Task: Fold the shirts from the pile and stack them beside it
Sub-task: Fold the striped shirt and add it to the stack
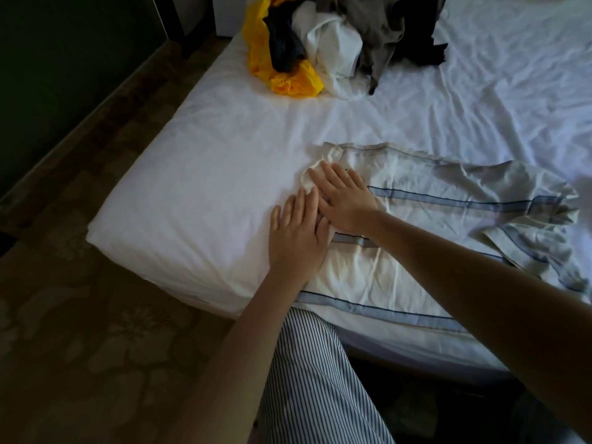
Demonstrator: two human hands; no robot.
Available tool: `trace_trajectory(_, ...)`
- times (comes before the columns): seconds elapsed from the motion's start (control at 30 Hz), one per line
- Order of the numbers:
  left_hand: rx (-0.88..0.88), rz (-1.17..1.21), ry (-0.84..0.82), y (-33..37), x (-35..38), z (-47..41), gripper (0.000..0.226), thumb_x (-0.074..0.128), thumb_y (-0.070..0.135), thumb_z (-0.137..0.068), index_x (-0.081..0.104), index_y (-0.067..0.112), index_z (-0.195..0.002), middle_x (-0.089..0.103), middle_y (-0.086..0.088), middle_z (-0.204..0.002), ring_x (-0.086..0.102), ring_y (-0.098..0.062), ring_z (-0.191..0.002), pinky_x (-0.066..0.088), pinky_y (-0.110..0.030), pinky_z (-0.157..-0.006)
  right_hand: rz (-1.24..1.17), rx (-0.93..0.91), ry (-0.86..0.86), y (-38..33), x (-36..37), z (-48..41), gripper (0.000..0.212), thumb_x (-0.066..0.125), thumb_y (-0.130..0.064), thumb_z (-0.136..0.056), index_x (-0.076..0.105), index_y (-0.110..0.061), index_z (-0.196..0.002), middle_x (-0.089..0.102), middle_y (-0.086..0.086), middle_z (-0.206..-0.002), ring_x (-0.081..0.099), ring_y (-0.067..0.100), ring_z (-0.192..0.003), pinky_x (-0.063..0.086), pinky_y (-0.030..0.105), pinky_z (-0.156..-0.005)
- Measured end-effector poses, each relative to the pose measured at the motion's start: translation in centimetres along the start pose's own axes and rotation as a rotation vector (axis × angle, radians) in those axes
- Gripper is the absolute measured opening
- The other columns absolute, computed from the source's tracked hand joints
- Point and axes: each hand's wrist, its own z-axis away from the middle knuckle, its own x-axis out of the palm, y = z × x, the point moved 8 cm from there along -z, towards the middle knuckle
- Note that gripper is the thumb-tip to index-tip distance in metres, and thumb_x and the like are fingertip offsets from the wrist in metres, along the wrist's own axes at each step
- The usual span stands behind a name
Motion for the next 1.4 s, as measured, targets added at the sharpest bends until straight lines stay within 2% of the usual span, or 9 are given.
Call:
trace_trajectory(0.3,0.125,0.213,-0.21,-1.5,-0.6,7.8,0.051,0.015,0.04,-0.101,0.026,0.028,-0.149,0.009,0.002,-0.159,-0.002,-0.012,-0.146,0.004,-0.035,-0.119,-0.136,0.209,0.106,1.9,-1.1,1.8,0.055,0.014,-0.043,-0.101,0.007,-0.022,-0.152,-0.006,0.007,-0.159,-0.012,0.025,-0.146,-0.011,0.037,-0.115)
trace_trajectory(0.4,-0.038,0.576,-0.184,-2.6,-3.3,7.1,0.038,0.035,0.024,-0.102,0.045,0.021,-0.139,0.036,0.01,-0.146,0.023,0.005,-0.131,0.021,-0.016,-0.108,-0.105,0.076,0.258,0.0,-2.4,4.4,0.061,0.014,-0.043,-0.098,0.028,-0.01,-0.147,0.017,0.017,-0.156,0.008,0.031,-0.146,-0.002,0.041,-0.116)
trace_trajectory(0.5,-0.244,0.77,-0.083,-3.7,-5.3,3.5,0.031,0.042,0.013,-0.099,0.055,0.012,-0.127,0.054,0.003,-0.121,0.05,-0.008,-0.113,0.038,-0.019,-0.092,-0.108,-0.153,0.463,-4.0,-4.0,8.2,0.051,0.031,-0.036,-0.091,0.059,-0.006,-0.122,0.056,0.018,-0.129,0.049,0.038,-0.122,0.029,0.047,-0.105)
trace_trajectory(0.6,-0.452,0.819,0.03,-6.3,-6.1,-1.1,0.016,0.048,0.013,-0.092,0.063,0.014,-0.1,0.056,-0.005,-0.097,0.052,-0.016,-0.089,0.038,-0.025,-0.076,-0.139,-0.326,0.49,-8.2,-3.4,11.5,0.04,0.044,-0.037,-0.085,0.067,-0.01,-0.103,0.065,0.009,-0.104,0.061,0.03,-0.092,0.036,0.04,-0.085)
trace_trajectory(0.7,-0.527,0.864,0.014,-6.9,-5.3,-4.8,0.011,0.049,0.016,-0.077,0.047,0.021,-0.067,0.041,-0.013,-0.079,0.038,-0.017,-0.073,0.031,-0.028,-0.066,-0.08,-0.326,0.322,-10.8,-0.6,12.9,0.049,0.051,-0.052,-0.078,0.064,-0.015,-0.107,0.063,0.006,-0.106,0.059,0.029,-0.094,0.036,0.04,-0.084)
trace_trajectory(0.9,-0.587,1.078,-0.261,-4.3,-0.5,-7.8,0.009,0.056,0.007,-0.091,0.059,0.014,-0.087,0.058,-0.005,-0.075,0.055,-0.016,-0.065,0.047,-0.027,-0.066,-0.032,-0.179,0.143,-10.8,2.0,12.1,0.074,0.073,-0.063,-0.06,0.057,-0.027,-0.124,0.06,0.007,-0.108,0.059,0.029,-0.095,0.045,0.044,-0.078)
trace_trajectory(1.07,-0.562,0.982,-0.309,-3.1,-0.6,-9.0,0.01,0.062,0.014,-0.091,0.059,0.016,-0.081,0.06,-0.003,-0.075,0.056,-0.013,-0.062,0.046,-0.023,-0.057,-0.144,-0.167,0.314,-10.3,0.8,11.9,0.024,0.052,-0.044,-0.077,0.067,-0.028,-0.087,0.061,-0.004,-0.083,0.061,0.019,-0.077,0.043,0.031,-0.066)
trace_trajectory(1.23,-0.561,0.896,-0.445,-2.1,-0.4,-9.2,0.031,0.071,0.02,-0.084,0.063,0.0,-0.106,0.067,-0.009,-0.089,0.064,-0.021,-0.079,0.051,-0.033,-0.083,-0.505,-0.214,0.2,-8.2,0.5,12.1,0.026,0.048,-0.026,-0.093,0.064,-0.016,-0.111,0.064,0.007,-0.102,0.059,0.028,-0.096,0.035,0.036,-0.078)
trace_trajectory(1.4,-0.611,1.005,-0.479,-0.3,-1.1,-8.8,0.004,0.058,0.011,-0.092,0.058,0.014,-0.094,0.063,-0.006,-0.085,0.06,-0.016,-0.072,0.052,-0.021,-0.055,-0.923,-0.109,0.19,-4.8,-1.2,13.8,0.029,0.046,-0.009,-0.095,0.054,-0.013,-0.123,0.063,0.006,-0.087,0.059,0.014,-0.072,0.037,0.025,-0.062)
